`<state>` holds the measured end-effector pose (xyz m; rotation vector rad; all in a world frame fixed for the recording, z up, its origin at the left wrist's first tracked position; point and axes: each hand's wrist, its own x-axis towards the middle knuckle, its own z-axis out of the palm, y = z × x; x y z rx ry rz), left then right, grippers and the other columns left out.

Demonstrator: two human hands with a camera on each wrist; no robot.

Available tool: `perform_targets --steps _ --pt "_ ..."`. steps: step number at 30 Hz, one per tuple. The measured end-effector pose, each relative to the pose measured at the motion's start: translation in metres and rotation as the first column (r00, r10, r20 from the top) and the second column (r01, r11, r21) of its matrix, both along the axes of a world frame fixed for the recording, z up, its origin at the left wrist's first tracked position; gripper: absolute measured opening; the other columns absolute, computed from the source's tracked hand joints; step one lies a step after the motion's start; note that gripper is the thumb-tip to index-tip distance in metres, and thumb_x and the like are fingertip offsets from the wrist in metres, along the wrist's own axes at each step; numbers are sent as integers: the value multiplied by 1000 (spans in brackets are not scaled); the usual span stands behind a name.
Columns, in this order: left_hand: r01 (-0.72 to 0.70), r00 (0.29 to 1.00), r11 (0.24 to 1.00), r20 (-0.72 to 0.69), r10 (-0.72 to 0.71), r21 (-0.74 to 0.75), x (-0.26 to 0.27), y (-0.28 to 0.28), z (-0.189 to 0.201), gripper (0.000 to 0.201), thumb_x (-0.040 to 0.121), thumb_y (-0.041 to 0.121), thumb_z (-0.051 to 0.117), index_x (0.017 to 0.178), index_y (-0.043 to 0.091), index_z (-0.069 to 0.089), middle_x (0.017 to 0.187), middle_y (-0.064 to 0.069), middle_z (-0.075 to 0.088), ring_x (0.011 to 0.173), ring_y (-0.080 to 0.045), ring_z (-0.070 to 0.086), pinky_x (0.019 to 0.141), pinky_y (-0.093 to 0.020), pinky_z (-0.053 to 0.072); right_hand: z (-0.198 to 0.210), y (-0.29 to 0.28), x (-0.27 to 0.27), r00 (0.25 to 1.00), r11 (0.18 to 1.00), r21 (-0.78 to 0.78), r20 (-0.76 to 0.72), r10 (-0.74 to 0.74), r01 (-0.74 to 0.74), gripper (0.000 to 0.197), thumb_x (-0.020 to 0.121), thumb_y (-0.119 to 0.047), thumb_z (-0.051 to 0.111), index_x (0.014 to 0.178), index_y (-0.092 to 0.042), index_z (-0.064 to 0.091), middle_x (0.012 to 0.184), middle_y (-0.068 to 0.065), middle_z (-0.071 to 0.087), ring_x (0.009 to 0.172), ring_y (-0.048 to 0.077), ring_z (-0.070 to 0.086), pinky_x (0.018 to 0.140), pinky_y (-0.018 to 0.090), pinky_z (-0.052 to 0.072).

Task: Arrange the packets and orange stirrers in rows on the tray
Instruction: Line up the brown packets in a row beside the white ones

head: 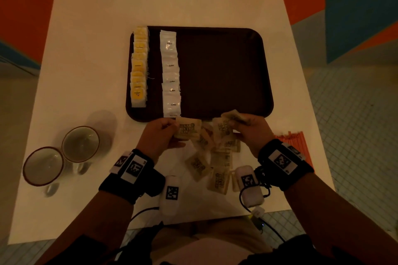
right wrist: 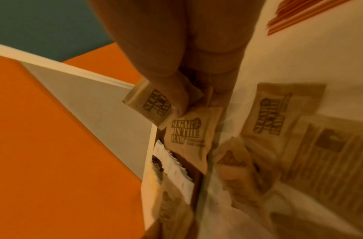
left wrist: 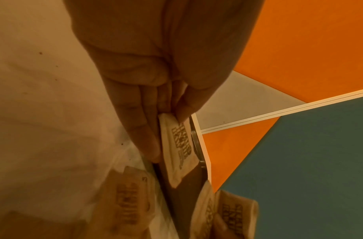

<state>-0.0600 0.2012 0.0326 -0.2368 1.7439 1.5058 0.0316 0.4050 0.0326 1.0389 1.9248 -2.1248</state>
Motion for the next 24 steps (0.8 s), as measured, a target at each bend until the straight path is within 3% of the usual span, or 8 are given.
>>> perform_targets --steps 3,7,9,11,13,17,20,24 --pt "-43 998 999 46 42 14 1 4 4 13 94 11 44 84 11 54 91 -11 64 82 -26 66 64 -35 60 10 -3 -3 999 990 -138 -38 -20 15 24 87 2 52 88 -15 69 80 -5 74 79 11 69 63 23 55" --pt "14 995 998 93 -20 65 7 13 10 13 94 12 43 83 11 50 91 -14 62 86 -31 65 73 -44 57 23 -13 -12 994 991 -114 -90 57 -68 25 87 1 52 92 -15 70 89 -2 72 87 16 68 76 29 57" --pt "31 981 988 182 -59 151 11 16 13 13 95 16 39 95 8 50 98 -21 63 86 -35 65 76 -48 56 28 -19 -16 986 990 -40 -101 131 -136 24 87 1 53 98 -15 69 97 2 71 93 17 67 83 32 56" --pt "11 949 964 302 -93 264 17 18 15 28 96 22 35 113 4 49 110 -25 63 93 -37 65 78 -48 56 31 -24 -19 971 975 79 -96 217 -210 25 87 -1 55 105 -13 67 106 7 69 99 18 65 88 31 53" --pt "-14 910 933 391 -137 360 20 18 19 37 93 26 35 117 5 54 114 -23 64 100 -36 64 83 -47 54 33 -29 -21 956 953 157 -98 276 -259 24 86 -4 56 106 -12 67 108 8 68 97 14 65 87 27 53" --pt "-51 857 879 472 -205 474 19 13 22 44 82 33 40 110 8 63 117 -22 63 106 -35 62 87 -46 51 34 -33 -23 928 914 224 -79 363 -338 24 86 -6 57 108 -9 66 100 -2 67 81 -7 62 72 8 49" --pt "-72 839 871 503 -211 485 17 9 22 50 93 44 28 115 14 62 120 -19 62 107 -35 61 85 -47 51 36 -37 -25 893 863 285 -50 447 -416 24 87 -5 56 107 -11 66 95 -2 64 82 2 60 70 8 48" --pt "-66 848 871 488 -208 486 18 9 24 45 95 42 26 113 18 61 108 -12 68 97 -29 65 82 -44 53 39 -40 -25 853 804 353 -31 521 -478 32 92 -3 46 116 -19 62 104 -2 58 99 13 58 83 17 47"
